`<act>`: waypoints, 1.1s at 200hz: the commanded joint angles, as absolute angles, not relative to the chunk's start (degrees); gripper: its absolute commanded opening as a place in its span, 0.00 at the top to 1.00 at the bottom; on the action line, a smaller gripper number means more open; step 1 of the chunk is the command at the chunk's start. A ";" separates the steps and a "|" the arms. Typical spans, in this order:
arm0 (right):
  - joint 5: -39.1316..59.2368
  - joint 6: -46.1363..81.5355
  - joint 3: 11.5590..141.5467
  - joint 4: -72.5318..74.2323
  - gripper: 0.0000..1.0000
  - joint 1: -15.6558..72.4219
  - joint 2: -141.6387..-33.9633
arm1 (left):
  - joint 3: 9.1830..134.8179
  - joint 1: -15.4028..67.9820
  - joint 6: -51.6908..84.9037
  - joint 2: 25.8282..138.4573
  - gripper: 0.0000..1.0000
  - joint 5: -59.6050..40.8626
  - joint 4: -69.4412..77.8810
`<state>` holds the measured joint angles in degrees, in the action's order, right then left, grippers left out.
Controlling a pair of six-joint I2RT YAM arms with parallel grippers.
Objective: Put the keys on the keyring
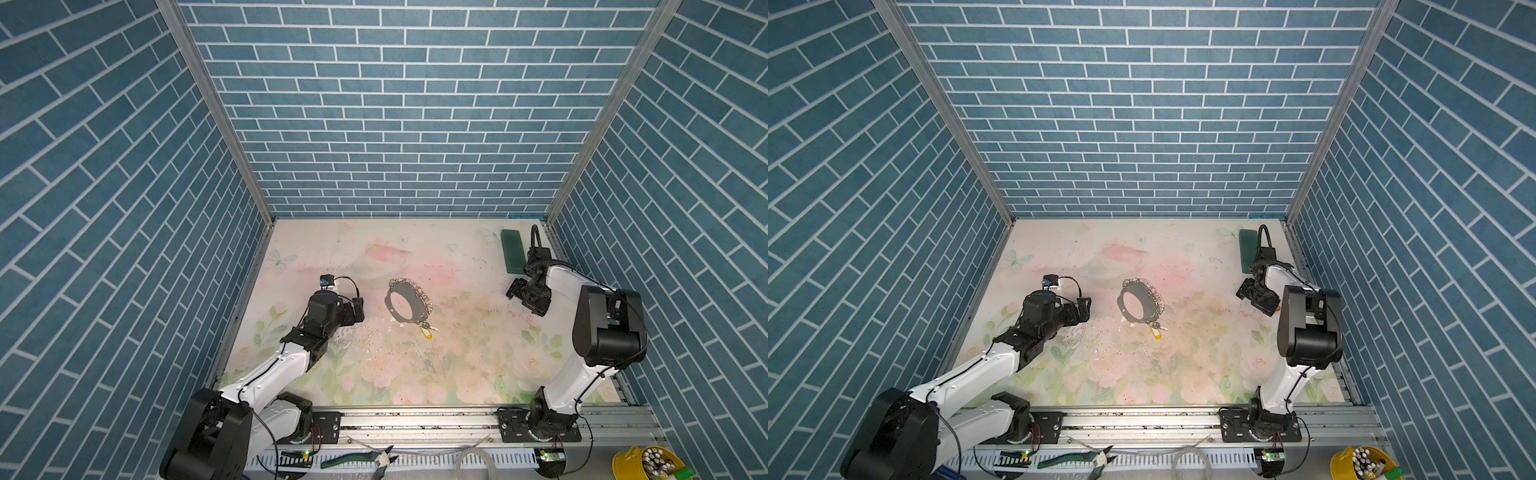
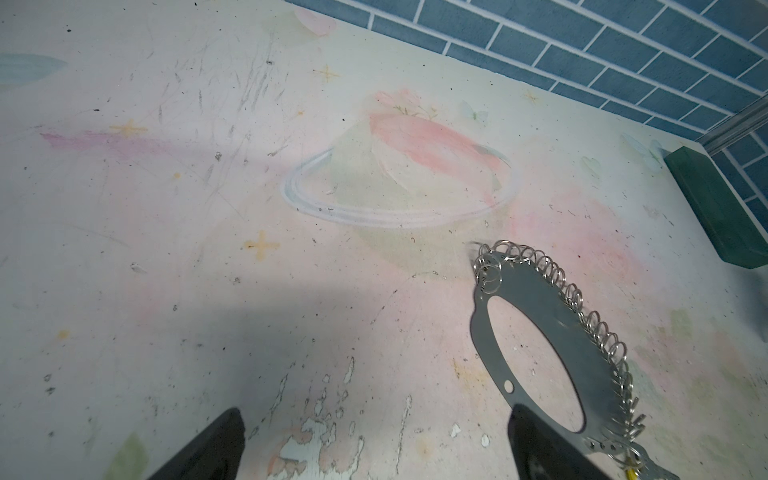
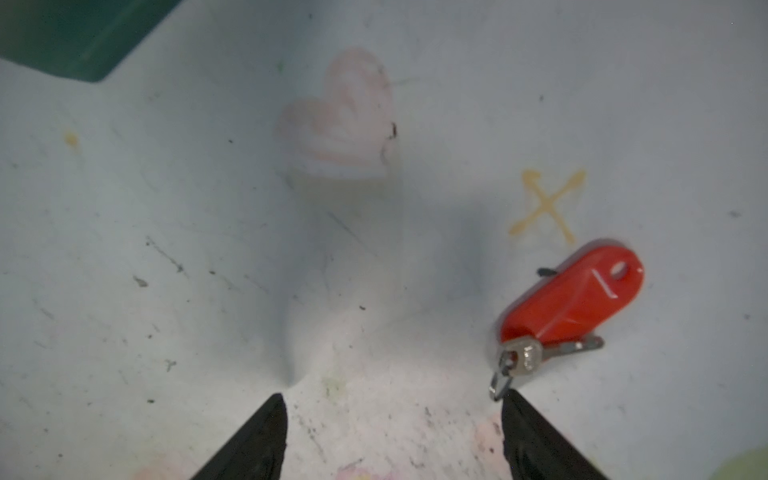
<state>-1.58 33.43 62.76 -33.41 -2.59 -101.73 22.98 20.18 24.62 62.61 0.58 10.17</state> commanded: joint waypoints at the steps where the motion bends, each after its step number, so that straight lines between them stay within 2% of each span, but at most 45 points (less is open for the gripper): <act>1: -0.88 32.13 64.79 -34.18 0.19 -2.73 -103.44 | 24.08 20.46 24.16 62.92 0.00 0.74 10.04; 86: -6.14 29.88 67.27 -37.09 0.20 -3.07 -101.26 | 24.15 20.46 24.03 62.86 0.00 1.05 9.93; 220: -1.94 30.34 68.92 -35.48 0.22 -2.20 -107.46 | 24.19 20.39 23.56 62.67 0.00 2.06 9.49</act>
